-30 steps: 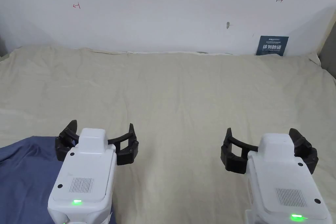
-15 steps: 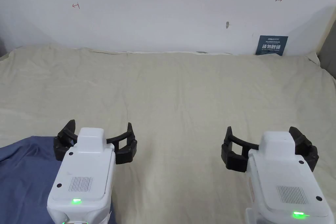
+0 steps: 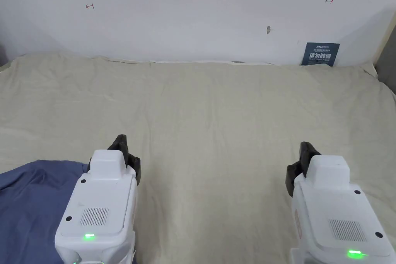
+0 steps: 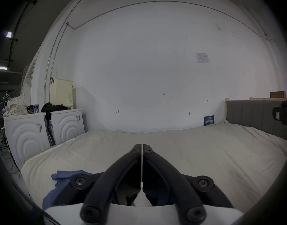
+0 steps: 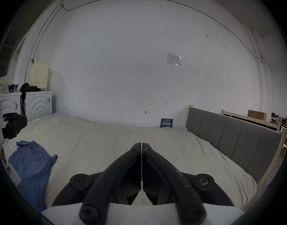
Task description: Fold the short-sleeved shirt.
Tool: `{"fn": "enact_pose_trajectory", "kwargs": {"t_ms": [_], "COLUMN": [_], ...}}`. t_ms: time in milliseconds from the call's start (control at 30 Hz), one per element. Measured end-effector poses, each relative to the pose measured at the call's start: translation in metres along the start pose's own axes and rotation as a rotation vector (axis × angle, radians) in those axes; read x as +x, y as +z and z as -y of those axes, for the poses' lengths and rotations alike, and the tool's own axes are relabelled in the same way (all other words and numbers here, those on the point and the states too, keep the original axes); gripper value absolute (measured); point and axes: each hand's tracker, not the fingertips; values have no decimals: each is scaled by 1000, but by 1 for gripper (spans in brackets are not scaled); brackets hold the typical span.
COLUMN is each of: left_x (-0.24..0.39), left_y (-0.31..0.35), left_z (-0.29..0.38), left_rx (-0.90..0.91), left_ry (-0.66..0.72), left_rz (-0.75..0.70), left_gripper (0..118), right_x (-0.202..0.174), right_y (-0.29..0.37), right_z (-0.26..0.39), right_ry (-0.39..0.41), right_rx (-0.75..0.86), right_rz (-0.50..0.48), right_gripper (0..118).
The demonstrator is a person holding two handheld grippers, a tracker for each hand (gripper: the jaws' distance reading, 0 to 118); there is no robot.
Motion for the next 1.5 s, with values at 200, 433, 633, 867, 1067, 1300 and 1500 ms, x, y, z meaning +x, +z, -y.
{"fn": "enact_pose_trajectory", "kwargs": {"t_ms": [200, 433, 633, 867, 1067, 1300, 1500], "left_x": [-11, -60, -133, -205, -234, -240, -235], "left_y": [2, 13, 40, 81, 97, 68, 10], "left_z": [-1, 0, 0, 7, 13, 22, 55], "left_rx": [-4, -10, -28, -77, -107, -331, -594], "left_ry": [35, 25, -2, -21, -24, 72, 250], "left_rz": [-4, -122, -290, -434, -482, -334, -145], "left_gripper": [0, 0, 0, 0, 0, 1, 25], "right_x": [-2, -41, -113, -196, -233, -232, -204], "right_y": [-3, -19, -29, -25, -15, -13, -20], "right_z": [-4, -13, -26, -33, -34, -28, -19], "right_ry": [-6, -7, -17, -29, -29, -8, 23], "right_rx": [-3, 10, 39, 47, 40, 27, 3], "right_rz": [-20, -144, -323, -505, -584, -600, -538], "right_gripper": [1, 1, 1, 1, 1, 1, 1]}}
